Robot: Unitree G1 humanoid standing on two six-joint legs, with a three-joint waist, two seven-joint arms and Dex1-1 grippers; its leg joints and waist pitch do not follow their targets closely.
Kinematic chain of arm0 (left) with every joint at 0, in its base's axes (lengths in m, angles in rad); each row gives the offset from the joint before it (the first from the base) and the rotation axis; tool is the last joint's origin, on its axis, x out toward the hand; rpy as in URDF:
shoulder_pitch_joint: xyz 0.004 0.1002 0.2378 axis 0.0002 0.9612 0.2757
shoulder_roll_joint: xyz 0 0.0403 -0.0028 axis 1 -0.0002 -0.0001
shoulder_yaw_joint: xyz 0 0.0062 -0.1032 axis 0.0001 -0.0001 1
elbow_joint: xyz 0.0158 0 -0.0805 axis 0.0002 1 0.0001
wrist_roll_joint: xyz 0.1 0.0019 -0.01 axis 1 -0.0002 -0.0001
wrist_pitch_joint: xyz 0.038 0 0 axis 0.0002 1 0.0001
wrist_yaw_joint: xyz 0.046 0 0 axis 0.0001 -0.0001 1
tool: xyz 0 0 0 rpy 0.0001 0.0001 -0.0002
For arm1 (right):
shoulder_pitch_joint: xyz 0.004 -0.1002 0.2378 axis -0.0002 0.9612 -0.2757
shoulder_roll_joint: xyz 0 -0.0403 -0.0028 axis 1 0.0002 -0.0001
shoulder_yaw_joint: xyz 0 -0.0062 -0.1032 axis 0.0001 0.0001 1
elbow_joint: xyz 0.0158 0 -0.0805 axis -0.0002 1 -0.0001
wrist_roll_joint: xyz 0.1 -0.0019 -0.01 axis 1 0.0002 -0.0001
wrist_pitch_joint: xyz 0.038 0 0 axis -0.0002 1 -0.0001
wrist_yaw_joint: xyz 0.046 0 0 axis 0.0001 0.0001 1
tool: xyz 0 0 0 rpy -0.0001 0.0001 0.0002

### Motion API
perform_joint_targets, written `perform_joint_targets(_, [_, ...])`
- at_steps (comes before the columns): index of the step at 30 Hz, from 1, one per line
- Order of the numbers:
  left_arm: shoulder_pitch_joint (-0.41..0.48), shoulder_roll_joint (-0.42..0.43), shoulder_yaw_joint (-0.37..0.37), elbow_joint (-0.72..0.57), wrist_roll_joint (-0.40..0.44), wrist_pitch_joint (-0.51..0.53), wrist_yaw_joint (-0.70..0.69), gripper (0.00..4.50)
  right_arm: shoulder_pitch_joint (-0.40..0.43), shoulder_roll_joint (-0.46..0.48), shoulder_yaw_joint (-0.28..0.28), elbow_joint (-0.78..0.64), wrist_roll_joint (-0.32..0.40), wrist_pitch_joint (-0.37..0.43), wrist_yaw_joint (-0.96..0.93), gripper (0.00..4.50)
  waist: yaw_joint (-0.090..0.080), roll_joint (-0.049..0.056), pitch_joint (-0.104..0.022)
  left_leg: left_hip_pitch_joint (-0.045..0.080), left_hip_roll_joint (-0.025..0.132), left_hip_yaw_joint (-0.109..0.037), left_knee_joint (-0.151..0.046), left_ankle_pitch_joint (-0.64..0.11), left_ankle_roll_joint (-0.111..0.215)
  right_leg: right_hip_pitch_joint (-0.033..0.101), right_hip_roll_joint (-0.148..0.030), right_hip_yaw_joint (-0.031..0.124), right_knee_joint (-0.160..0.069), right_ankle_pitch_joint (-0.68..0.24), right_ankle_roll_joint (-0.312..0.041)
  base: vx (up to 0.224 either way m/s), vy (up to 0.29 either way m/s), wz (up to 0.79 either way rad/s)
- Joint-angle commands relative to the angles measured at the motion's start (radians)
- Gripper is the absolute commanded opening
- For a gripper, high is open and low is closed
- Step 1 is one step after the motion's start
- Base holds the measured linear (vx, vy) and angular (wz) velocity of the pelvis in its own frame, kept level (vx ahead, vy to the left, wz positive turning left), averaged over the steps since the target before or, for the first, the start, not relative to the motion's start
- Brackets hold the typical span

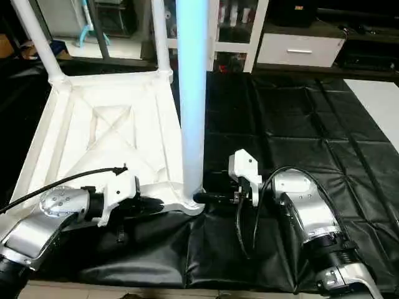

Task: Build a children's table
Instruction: Rotate leg to tighten

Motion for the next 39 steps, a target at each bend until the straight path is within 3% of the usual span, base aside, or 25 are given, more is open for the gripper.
perform_joint_targets(1, [0.018, 0.003, -0.045, 0.034, 0.041, 0.035, 0.009, 0.3, -0.007, 0.009, 0.022, -0.002, -0.012, -0.02, 0.031, 2.35, 0.001, -0.01, -0.052, 0.029, 0.092, -0.043, -0.105, -0.253, 0.056, 0.021, -0.057, 0.032, -0.065, -0.201, -0.268, 0.0, 0.0, 0.0])
perform_joint_targets(4, [0.016, -0.007, -0.032, 0.021, 0.015, 0.07, 0.006, 0.3, -0.012, 0.012, 0.024, 0.011, -0.013, -0.028, 0.032, 2.35, 0.001, -0.01, -0.051, 0.029, 0.092, -0.043, -0.106, -0.262, 0.049, 0.02, -0.057, 0.032, -0.065, -0.209, -0.27, 0.0, 0.0, 0.0])
perform_joint_targets(6, [0.016, -0.006, -0.035, 0.017, 0.011, 0.077, -0.001, 0.64, -0.014, 0.015, 0.026, 0.011, -0.014, -0.027, 0.03, 2.35, 0.0, -0.008, -0.05, 0.028, 0.092, -0.044, -0.107, -0.265, 0.046, 0.02, -0.056, 0.032, -0.066, -0.208, -0.269, 0.0, 0.0, 0.0])
perform_joint_targets(14, [0.008, 0.004, -0.059, 0.048, 0.058, 0.079, 0.01, 1.24, -0.026, 0.032, 0.034, 0.017, -0.021, -0.033, 0.027, 2.35, 0.0, -0.009, -0.049, 0.028, 0.091, -0.044, -0.108, -0.276, 0.045, 0.02, -0.058, 0.033, -0.07, -0.231, -0.262, 0.0, 0.0, 0.0])
perform_joint_targets(24, [0.003, 0.026, -0.084, 0.058, 0.086, 0.139, -0.007, 1.24, -0.044, 0.048, 0.033, 0.008, 0.002, 0.0, 0.059, 2.35, -0.001, -0.011, -0.047, 0.03, 0.091, -0.046, -0.112, -0.308, 0.026, 0.016, -0.059, 0.036, -0.078, -0.304, -0.24, 0.0, 0.0, 0.0])
perform_joint_targets(29, [0.004, 0.018, -0.087, 0.066, 0.09, 0.137, 0.0, 0.77, -0.051, 0.043, 0.066, 0.014, -0.02, -0.022, 0.104, 2.35, 0.001, -0.012, -0.05, 0.026, 0.09, -0.042, -0.109, -0.245, 0.057, 0.019, -0.059, 0.034, -0.074, -0.247, -0.255, 0.0, 0.0, 0.0])
perform_joint_targets(30, [0.005, 0.016, -0.088, 0.061, 0.085, 0.141, 0.0, 0.69, -0.054, 0.044, 0.072, 0.024, -0.032, -0.034, 0.103, 2.35, 0.0, -0.018, -0.051, 0.025, 0.09, -0.041, -0.108, -0.24, 0.062, 0.02, -0.059, 0.034, -0.073, -0.245, -0.256, 0.0, 0.0, 0.0])
perform_joint_targets(33, [0.005, 0.012, -0.087, 0.053, 0.08, 0.145, 0.007, 0.4, -0.064, 0.049, 0.073, 0.043, -0.04, -0.026, 0.099, 2.35, 0.002, -0.015, -0.048, 0.026, 0.09, -0.041, -0.108, -0.234, 0.071, 0.019, -0.06, 0.033, -0.075, -0.264, -0.26, 0.0, 0.0, 0.0])
perform_joint_targets(35, [0.003, 0.011, -0.084, 0.053, 0.087, 0.142, 0.017, 0.18, -0.075, 0.053, 0.066, 0.064, -0.042, -0.014, 0.094, 2.72, 0.001, -0.015, -0.048, 0.027, 0.091, -0.042, -0.109, -0.251, 0.065, 0.017, -0.059, 0.033, -0.077, -0.293, -0.255, 0.0, 0.0, 0.0])
perform_joint_targets(39, [0.001, 0.01, -0.081, 0.055, 0.088, 0.141, 0.019, 0.0, -0.078, 0.055, 0.063, 0.07, -0.046, -0.023, 0.089, 2.98, 0.001, -0.011, -0.047, 0.03, 0.092, -0.045, -0.113, -0.285, 0.044, 0.014, -0.059, 0.034, -0.081, -0.337, -0.24, 0.0, 0.0, 0.0])
